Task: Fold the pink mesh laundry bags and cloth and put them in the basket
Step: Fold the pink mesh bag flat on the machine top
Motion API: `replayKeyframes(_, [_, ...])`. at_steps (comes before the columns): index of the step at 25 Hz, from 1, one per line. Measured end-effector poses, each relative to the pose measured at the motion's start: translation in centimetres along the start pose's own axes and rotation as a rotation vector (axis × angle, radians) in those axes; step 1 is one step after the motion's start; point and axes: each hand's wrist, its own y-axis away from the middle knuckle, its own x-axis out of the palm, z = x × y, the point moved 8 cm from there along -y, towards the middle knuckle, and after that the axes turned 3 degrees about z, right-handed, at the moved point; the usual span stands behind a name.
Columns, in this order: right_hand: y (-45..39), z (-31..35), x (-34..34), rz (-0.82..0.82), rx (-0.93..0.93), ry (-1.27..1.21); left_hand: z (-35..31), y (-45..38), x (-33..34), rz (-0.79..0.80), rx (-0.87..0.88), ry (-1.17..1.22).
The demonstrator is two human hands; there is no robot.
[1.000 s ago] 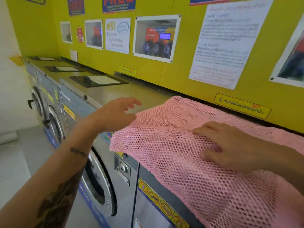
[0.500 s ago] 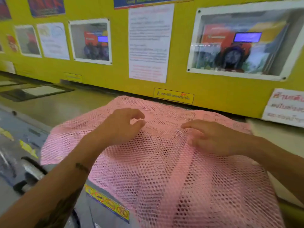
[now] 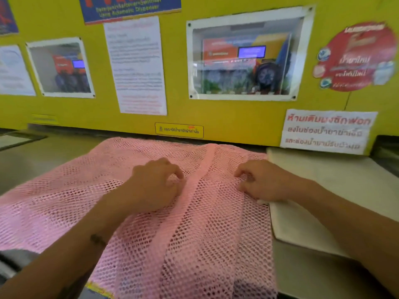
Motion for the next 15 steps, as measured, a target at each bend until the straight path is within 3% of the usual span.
replayKeyframes(3, [-0.4, 0.1, -0.8, -0.127, 0.006, 0.035, -5.4, 0.9, -0.4, 0.007, 0.166, 0.168])
replayKeyframes(7, [-0.7, -0.4, -1.9, -0.222, 0.055, 0.036, -7.3, 0.7, 2.5, 0.176, 0.161, 0.114])
replayKeyframes(12, [0.3, -1.5, -5.8, -0.421, 0.146, 0.062, -8.0, -1.8, 1.8, 0.069, 0.237, 0.307])
replayKeyframes(13, [0.4, -2.1, -5.9, -0.381, 0.194, 0.112, -8.6, -2.0, 1.6, 0.082, 0.267, 0.354])
replayKeyframes(15, [0.4, -3.4, -4.8, -0.14, 0.28, 0.199, -9.9, -2.1, 1.2, 0.154, 0.352, 0.382])
